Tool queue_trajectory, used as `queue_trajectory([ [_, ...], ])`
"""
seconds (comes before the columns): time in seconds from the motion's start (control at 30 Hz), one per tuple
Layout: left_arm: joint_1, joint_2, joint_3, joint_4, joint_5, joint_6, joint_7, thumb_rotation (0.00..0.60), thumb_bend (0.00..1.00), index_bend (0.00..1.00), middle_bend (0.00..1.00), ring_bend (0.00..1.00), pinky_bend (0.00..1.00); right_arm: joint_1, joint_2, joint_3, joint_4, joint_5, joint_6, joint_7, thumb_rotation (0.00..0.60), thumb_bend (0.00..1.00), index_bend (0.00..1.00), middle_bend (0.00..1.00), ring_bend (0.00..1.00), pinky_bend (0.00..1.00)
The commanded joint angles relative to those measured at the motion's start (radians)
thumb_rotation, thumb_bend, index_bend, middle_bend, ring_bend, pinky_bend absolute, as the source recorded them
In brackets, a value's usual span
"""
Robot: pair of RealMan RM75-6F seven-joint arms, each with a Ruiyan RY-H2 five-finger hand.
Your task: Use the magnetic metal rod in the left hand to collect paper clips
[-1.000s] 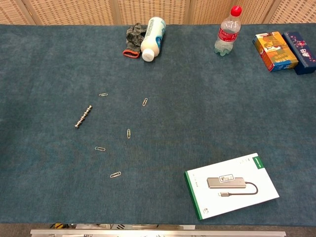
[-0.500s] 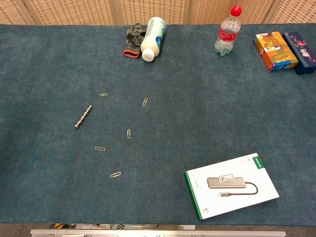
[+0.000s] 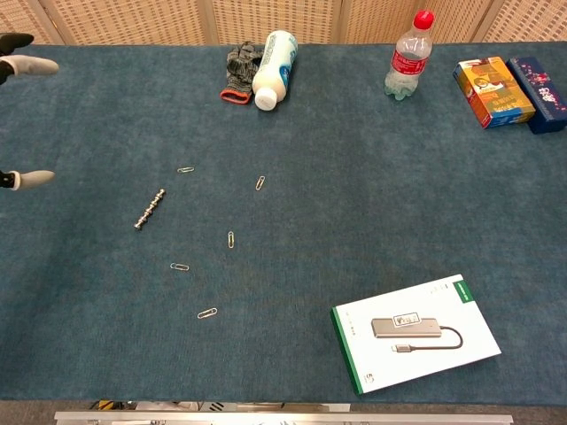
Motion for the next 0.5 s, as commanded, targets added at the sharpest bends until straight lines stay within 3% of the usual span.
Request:
queue_trajectory([
  [0.03,-0.015,-0.008,-0.004,-0.018,-0.009,-0.021,0.009,0.6,0.0,0.1,0.0,0.0,0.09,-0.003,0.001,0.0,0.004,0.002,0.005,0.004,0.6,0.12,0.32,0.39,0.29,0.44],
  [0.3,-0.056,-0.039,-0.018,-0.034,-0.059,-0.082,0.06,0.6,0.0,0.01,0.0,0.0,0.08,-0.013,-0.004,-0.001,0.016,0.008,0.02,0.014,0.6,0.12,0.33,0.39,0.29,0.44],
  [0.5,-0.083,-0.075,-0.011,-0.027,-0.1,-0.134,0.108,0.6,0.0,0.0,0.0,0.0,0.08,-0.013,-0.013,-0.003,0.028,0.008,0.019,0.026,0.6,0.12,0.33,0.39,0.29,0.44],
])
